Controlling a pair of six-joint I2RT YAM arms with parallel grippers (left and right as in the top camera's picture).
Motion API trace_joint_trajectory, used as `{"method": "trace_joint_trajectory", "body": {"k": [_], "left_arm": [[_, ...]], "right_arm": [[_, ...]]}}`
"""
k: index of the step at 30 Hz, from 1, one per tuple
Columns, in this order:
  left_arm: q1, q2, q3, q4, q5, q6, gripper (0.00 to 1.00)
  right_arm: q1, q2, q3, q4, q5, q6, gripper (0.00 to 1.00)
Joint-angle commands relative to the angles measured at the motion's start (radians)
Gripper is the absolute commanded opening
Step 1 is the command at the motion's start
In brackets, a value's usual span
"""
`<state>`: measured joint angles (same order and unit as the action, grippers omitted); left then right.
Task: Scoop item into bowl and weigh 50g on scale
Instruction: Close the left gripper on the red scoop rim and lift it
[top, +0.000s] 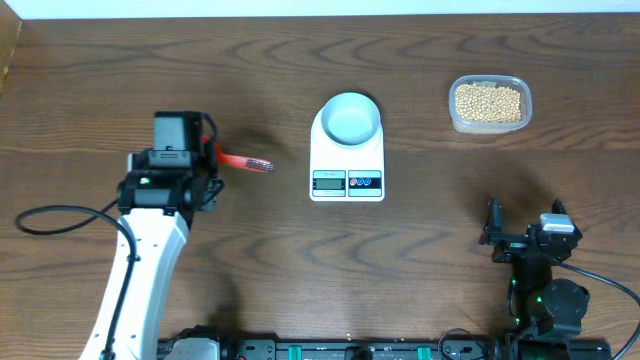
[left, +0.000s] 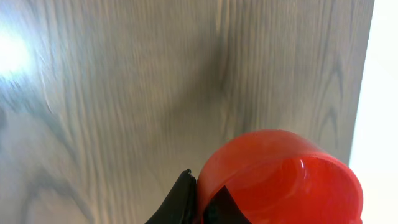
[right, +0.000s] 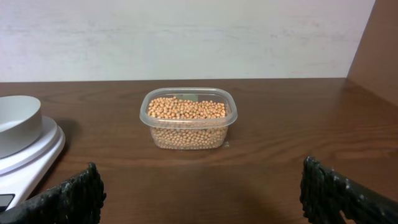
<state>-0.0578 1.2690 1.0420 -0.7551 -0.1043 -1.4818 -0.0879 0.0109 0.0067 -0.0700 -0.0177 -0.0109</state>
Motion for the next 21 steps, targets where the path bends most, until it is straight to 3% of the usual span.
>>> {"method": "trace_joint_trajectory", "body": {"k": [1,15,21], "left_arm": [[-0.024,0.003,0.005,0.021,-0.031,-0.095,0.07],[-0.028,0.005,0.005,0.072,-0.065,-0.094,0.07],[-0.028,0.005,0.005,0.060,-0.065,-0.094,0.07]], "right_arm": [[-0.004,-0.004,-0.001,-0.003,0.011,0.006,0.99],[-0.004,-0.004,-0.001,0.001,0.019,0.006,0.99],[-0.004,-0.004,-0.001,0.132,-0.109,0.085,0.99]]}}
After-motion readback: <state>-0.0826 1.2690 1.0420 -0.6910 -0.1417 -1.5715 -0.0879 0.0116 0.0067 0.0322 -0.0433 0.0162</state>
